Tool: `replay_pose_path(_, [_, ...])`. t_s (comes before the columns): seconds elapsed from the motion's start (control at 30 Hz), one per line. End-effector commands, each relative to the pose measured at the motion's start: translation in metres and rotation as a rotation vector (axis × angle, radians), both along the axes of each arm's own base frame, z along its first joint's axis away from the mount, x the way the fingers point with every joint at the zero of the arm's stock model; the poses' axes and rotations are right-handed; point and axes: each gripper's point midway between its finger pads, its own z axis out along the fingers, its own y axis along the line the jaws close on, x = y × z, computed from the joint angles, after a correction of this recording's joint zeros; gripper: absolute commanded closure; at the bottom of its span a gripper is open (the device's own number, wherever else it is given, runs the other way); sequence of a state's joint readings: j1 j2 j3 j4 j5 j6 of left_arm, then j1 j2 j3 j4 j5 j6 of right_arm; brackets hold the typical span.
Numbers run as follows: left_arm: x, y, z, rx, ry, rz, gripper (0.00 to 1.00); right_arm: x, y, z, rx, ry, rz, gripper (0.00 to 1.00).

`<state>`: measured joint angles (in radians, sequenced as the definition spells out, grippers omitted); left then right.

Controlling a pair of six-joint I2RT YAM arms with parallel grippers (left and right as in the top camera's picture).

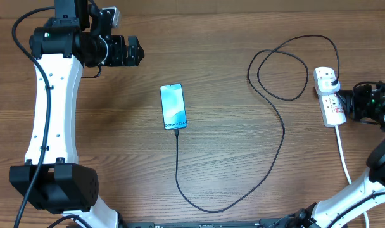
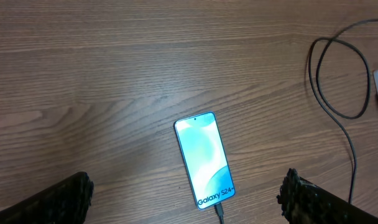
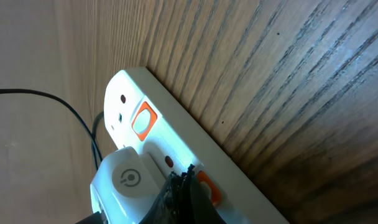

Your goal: Plug charger to phone and switch on socket

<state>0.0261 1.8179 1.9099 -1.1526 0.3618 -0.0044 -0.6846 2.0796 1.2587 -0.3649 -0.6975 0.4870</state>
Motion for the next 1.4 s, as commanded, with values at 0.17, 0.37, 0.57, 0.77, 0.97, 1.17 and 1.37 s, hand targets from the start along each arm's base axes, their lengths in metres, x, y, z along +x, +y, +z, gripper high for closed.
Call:
replay_pose_path(0.17, [0.001, -0.001, -0.005, 0.007, 0.011, 0.001, 0.00, -0.002, 0.046, -0.019, 0.055, 0.078, 0.078, 0.96])
replay_pose_path(0.37, [0.001, -0.001, -0.005, 0.006, 0.011, 0.001, 0.00, -0.008, 0.065, -0.033, 0.047, 0.129, 0.100, 0.96])
replay_pose_path(0.57, [0.001, -0.001, -0.005, 0.006, 0.011, 0.001, 0.00, -0.009, 0.082, -0.036, 0.062, 0.151, 0.133, 0.96])
replay_pose_path(0.77, [0.001, -0.001, -0.005, 0.006, 0.011, 0.001, 0.00, -0.012, 0.094, -0.038, 0.076, 0.176, 0.156, 0.96])
replay_pose_path(0.97, [0.001, -0.001, -0.005, 0.006, 0.011, 0.001, 0.00, -0.014, 0.100, -0.039, 0.083, 0.190, 0.169, 0.96])
replay_pose_path(1.17, [0.001, -0.001, -0.005, 0.006, 0.011, 0.001, 0.00, -0.015, 0.103, -0.038, 0.095, 0.194, 0.175, 0.96])
replay_pose_path(1.37, [0.001, -0.001, -0.005, 0.006, 0.011, 0.001, 0.00, -0.015, 0.103, -0.037, 0.096, 0.185, 0.182, 0.96])
